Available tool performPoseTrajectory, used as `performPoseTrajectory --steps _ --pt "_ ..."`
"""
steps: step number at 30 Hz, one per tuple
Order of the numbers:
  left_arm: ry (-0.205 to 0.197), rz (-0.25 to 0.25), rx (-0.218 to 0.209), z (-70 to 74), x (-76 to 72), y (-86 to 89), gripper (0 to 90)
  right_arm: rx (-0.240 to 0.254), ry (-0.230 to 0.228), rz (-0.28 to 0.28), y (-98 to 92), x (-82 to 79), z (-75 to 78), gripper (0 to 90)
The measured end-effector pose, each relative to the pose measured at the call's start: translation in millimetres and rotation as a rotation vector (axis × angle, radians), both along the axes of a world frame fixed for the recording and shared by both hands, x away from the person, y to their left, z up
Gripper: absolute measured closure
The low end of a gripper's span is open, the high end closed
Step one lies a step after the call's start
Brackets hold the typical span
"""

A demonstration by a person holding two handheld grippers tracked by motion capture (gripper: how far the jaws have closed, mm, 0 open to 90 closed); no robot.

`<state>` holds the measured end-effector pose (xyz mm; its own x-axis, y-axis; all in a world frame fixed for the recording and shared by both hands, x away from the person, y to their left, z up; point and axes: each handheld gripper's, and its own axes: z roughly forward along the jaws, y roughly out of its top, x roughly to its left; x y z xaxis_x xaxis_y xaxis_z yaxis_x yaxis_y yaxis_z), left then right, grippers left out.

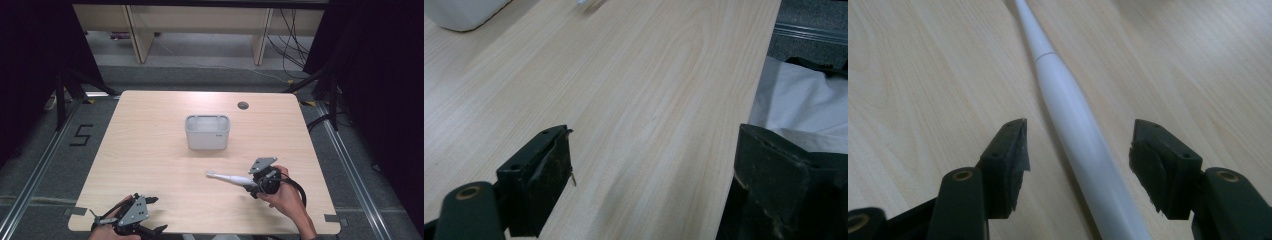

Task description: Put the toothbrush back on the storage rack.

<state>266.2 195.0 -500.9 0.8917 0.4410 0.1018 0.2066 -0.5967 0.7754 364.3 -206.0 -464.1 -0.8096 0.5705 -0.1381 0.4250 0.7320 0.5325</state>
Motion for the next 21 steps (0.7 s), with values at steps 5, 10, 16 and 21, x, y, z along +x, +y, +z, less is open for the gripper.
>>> performPoseTrajectory --steps 5,10,16,21 --pt "0.009 -0.007 -0.001 -0.2 0.4 0.5 14.7 -0.041 0.030 0.051 6.2 8.4 -1.5 45.2" --pt "0.008 -0.009 0.000 -0.6 0.4 0.6 14.7 -0.058 0.049 0.052 11.2 16.4 -2.8 49.3" --pt "-0.004 -0.009 0.011 -0.1 1.2 1.2 14.7 -0.126 0.108 0.067 15.5 24.8 -0.6 52.7" --pt "0.006 -0.009 -0.001 -0.4 0.6 0.8 14.7 -0.140 0.119 0.086 16.4 29.6 -1.1 53.6"
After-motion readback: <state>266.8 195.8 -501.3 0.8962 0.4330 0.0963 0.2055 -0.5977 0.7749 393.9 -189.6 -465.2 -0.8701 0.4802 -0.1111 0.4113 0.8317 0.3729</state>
